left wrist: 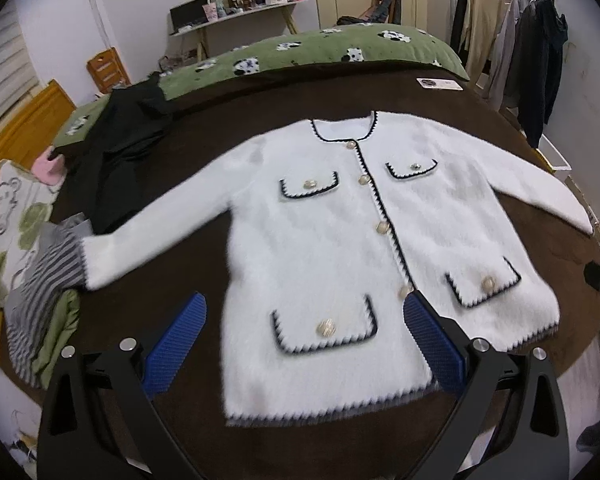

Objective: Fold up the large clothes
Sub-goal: 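Move the right tool to the cardigan sleeve cuff and grasp it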

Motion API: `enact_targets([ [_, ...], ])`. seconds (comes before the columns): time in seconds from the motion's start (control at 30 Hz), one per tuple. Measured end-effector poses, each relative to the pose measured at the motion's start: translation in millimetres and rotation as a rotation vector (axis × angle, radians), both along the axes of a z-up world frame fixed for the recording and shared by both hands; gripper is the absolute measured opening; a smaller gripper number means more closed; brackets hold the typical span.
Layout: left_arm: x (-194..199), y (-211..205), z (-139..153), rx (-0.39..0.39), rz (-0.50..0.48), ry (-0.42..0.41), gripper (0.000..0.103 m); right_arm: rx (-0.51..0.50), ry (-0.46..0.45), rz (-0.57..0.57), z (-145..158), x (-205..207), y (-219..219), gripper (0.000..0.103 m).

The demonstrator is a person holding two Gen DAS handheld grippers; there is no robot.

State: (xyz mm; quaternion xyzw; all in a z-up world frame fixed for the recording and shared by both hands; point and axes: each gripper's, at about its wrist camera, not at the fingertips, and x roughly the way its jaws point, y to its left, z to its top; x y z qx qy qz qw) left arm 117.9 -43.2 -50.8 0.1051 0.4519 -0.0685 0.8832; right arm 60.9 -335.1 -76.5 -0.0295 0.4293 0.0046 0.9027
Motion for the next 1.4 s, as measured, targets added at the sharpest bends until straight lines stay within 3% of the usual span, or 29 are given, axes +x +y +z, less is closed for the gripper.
enact_targets([
  [0.23,71.2,-34.4,-20.2,-0.007,-0.026,0.022,0.097,0.0,-0.022,-0.024,-12.8,56.9,-16.0,0.097],
  [0.43,123.8,-72.4,-13.7,0.026,-0.065,0.051,0.097,0.041,-0.035,-0.091,-0.9,94.7,-43.8,0.097],
  [0.77,169.1,-146.9,18.4,0.019,-0.181,0.109,0.097,0.049,-0.066,-0.254,41.5,105.4,-111.9,0.097],
  [0.93,184.7,-175.2,21.5,0.024,-0.222,0.14,0.097,0.034,-0.052,-0.285,46.1,104.8,-139.6,0.097],
  [1.07,192.2,-197.0,14.0,0.056,-0.258,0.152,0.097,0.048,-0.016,-0.333,34.9,103.1,-162.8,0.097],
  [1.17,196.7,-207.9,7.7,0.028,-0.268,0.182,0.097,0.079,0.01,-0.355,24.3,102.2,-177.2,0.097],
  [1.4,200.0,-239.9,-22.7,0.047,-0.326,0.159,0.097,0.114,-0.028,-0.421,-6.4,97.2,-204.9,0.097],
])
